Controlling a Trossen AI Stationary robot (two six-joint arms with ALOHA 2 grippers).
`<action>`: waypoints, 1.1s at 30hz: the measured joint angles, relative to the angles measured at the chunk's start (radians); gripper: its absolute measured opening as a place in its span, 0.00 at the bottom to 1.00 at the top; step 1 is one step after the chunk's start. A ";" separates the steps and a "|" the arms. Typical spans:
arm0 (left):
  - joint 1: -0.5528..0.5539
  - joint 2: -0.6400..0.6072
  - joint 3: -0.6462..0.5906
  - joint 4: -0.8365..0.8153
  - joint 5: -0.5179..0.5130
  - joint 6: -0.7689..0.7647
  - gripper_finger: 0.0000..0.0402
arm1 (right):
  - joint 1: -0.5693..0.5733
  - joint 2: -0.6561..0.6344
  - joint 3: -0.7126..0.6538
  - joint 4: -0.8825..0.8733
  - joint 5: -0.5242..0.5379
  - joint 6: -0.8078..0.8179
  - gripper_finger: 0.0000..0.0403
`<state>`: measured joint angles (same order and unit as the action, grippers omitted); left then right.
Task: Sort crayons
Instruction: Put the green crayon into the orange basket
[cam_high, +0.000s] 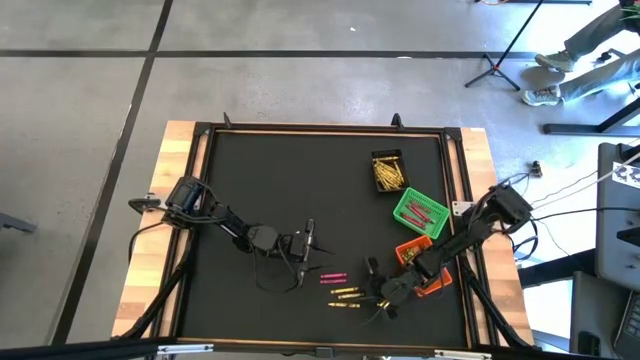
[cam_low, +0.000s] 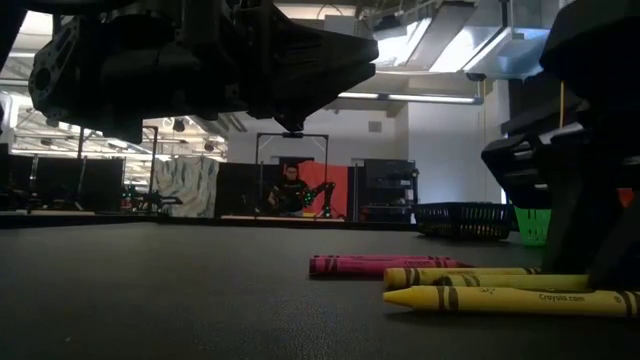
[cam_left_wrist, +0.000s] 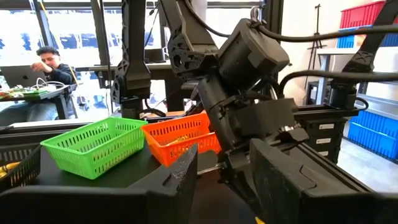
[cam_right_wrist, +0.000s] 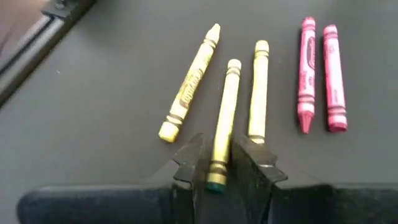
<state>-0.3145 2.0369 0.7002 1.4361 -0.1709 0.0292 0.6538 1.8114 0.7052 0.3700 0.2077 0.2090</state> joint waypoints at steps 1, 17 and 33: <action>0.000 0.000 0.000 0.000 0.000 0.000 0.33 | 0.000 0.004 0.001 0.008 -0.001 0.000 0.19; 0.000 0.000 0.005 -0.001 0.001 0.000 0.33 | 0.001 -0.002 0.005 -0.072 0.026 0.003 0.03; -0.001 0.000 0.005 -0.012 0.000 0.000 0.33 | 0.018 -0.339 0.000 -0.383 0.003 0.088 0.05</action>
<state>-0.3157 2.0373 0.7055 1.4239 -0.1707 0.0288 0.6722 1.4724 0.7047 -0.0129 0.2104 0.2969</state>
